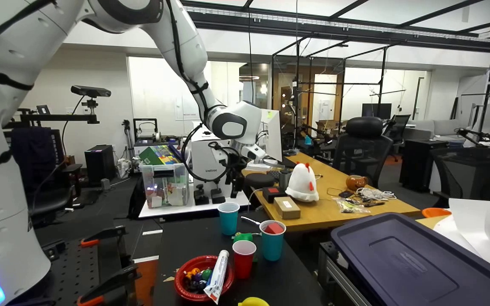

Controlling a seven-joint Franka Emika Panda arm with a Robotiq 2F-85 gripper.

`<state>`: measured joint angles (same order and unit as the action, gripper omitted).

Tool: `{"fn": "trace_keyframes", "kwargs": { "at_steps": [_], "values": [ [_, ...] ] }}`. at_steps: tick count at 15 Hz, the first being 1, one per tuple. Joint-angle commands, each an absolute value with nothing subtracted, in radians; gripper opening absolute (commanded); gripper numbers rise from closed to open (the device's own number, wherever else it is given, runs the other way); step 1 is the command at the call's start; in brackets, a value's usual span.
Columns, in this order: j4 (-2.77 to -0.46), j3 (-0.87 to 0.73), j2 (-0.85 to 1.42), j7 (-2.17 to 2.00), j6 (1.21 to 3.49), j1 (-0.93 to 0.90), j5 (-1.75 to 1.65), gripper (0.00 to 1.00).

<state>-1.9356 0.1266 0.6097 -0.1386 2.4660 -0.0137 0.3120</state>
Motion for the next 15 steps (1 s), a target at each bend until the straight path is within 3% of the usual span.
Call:
{"fn": "trace_keyframes", "kwargs": {
  "at_steps": [1, 15],
  "values": [
    [-1.931, 0.104, 0.618, -0.171, 2.456, -0.034, 0.306, 1.00],
    [-1.955, 0.059, 0.648, -0.071, 2.566, -0.094, 0.064, 1.00]
  ]
}}
